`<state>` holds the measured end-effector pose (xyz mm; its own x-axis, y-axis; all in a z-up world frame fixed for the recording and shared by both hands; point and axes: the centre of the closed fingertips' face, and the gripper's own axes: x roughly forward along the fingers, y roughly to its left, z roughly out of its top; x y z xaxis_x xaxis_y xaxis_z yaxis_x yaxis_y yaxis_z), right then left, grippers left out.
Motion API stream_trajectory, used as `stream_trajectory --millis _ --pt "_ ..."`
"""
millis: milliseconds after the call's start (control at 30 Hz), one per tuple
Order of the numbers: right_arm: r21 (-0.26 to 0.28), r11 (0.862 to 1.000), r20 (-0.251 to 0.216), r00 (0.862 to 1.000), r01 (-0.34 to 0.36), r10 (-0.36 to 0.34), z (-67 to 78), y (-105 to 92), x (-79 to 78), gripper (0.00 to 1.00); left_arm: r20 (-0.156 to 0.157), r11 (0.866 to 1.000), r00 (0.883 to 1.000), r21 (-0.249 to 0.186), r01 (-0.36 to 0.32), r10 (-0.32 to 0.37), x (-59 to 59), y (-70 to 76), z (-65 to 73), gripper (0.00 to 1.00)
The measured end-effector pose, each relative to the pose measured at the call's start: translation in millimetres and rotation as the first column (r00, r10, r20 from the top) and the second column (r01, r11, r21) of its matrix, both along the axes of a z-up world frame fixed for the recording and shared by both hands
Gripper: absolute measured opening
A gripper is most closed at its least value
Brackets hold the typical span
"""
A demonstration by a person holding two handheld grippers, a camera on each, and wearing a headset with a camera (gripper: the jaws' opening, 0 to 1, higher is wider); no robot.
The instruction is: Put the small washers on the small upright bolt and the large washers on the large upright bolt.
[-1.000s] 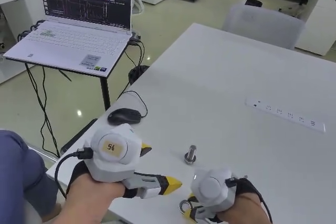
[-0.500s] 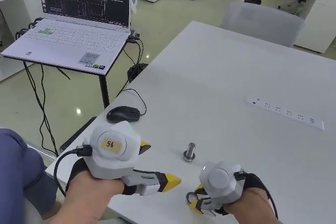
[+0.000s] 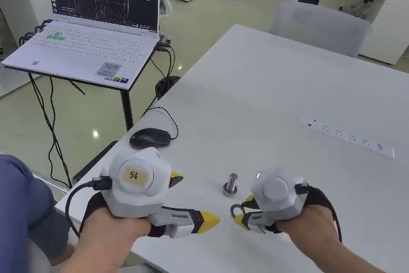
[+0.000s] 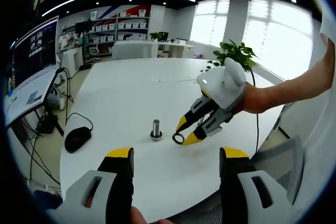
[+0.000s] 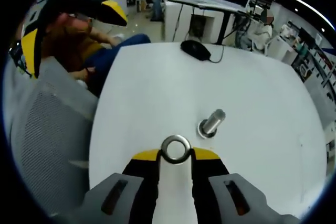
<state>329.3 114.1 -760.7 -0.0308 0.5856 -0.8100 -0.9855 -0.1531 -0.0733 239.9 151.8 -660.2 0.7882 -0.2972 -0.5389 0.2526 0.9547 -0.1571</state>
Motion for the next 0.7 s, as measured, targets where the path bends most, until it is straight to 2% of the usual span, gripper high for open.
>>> stream_trajectory --millis 100,233,400,700 --pt "0.008 1.0 0.007 1.0 -0.003 0.003 8.9 6.2 5.0 0.23 0.0 1.0 1.0 -0.002 0.0 0.0 -0.1 -0.3 -0.2 0.66" --pt "0.029 0.999 0.043 0.999 -0.016 0.014 21.8 17.5 15.7 0.23 0.002 1.0 1.0 -0.004 0.0 0.0 0.5 -0.3 0.5 0.66" --pt "0.025 1.0 0.051 0.999 -0.015 0.014 25.1 26.0 26.3 0.23 0.004 1.0 1.0 -0.006 -0.006 0.006 0.5 2.3 0.5 0.66" --pt "-0.004 1.0 0.052 0.998 -0.021 0.021 21.8 35.5 42.7 0.24 0.001 1.0 1.0 -0.01 -0.011 0.011 -0.3 4.7 -0.7 0.66"
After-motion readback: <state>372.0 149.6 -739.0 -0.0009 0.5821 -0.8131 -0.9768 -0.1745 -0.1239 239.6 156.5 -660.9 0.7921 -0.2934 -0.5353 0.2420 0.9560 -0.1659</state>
